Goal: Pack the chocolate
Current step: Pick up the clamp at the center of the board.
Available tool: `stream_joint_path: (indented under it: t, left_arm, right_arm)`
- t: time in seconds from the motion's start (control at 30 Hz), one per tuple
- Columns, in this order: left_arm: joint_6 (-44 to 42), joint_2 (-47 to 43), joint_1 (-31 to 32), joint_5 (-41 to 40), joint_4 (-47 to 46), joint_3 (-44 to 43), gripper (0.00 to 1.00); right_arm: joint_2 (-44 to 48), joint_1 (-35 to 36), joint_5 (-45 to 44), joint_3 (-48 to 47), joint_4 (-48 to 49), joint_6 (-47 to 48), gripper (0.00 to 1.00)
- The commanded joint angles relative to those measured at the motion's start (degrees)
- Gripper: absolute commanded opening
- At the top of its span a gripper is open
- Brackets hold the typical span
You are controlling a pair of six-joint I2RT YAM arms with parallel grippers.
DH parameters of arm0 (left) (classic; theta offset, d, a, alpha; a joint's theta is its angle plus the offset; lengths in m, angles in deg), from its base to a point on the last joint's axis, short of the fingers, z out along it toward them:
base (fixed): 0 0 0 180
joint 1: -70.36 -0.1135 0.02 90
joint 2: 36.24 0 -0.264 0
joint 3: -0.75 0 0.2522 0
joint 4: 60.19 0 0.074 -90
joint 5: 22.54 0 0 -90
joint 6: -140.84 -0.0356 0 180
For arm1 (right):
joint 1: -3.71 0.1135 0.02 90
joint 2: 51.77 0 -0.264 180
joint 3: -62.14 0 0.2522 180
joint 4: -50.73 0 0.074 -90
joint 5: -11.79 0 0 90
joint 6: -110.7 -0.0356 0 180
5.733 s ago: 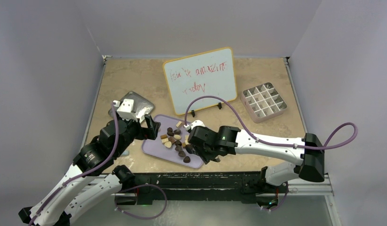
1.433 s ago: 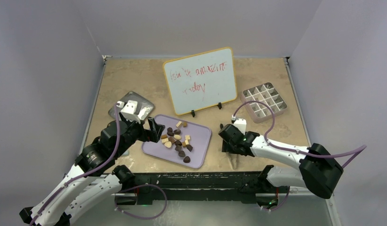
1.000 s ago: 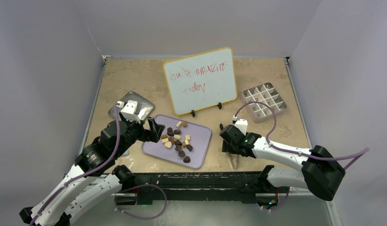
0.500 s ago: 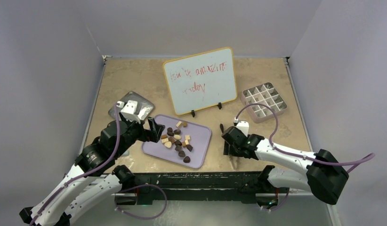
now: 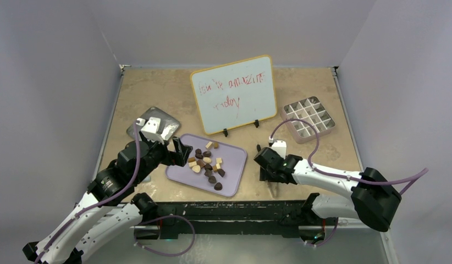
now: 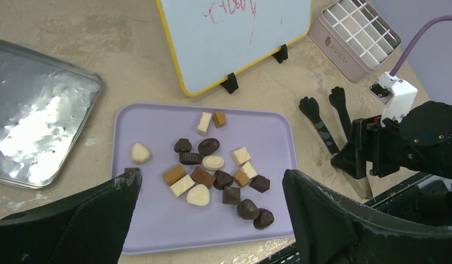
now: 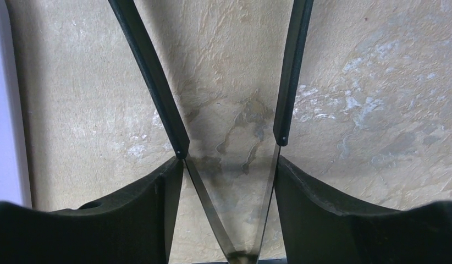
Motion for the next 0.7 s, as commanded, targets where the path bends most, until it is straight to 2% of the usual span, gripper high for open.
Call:
stream_joint_path:
  t: [0.0,0.37,0.67]
  left_arm:
    - [-0.5,-0.2,0.2,-0.4,-1.1,0.1,0.99]
    - [-0.4,0.0,0.2,-0.5,-1.2,0.2,0.99]
    - [1.0,3.9,0.2,0.8,-4.0,-2.4,0.96]
  right_arm:
    - [-0.5,0.1,-2.7,0.0,-2.7,-0.7,0.62]
    - [1.1,0.2,-3.0,-0.6,-4.1,-0.2,0.47]
    - [9.6,4.2,-2.9,-11.2,-15.5,4.9,0.45]
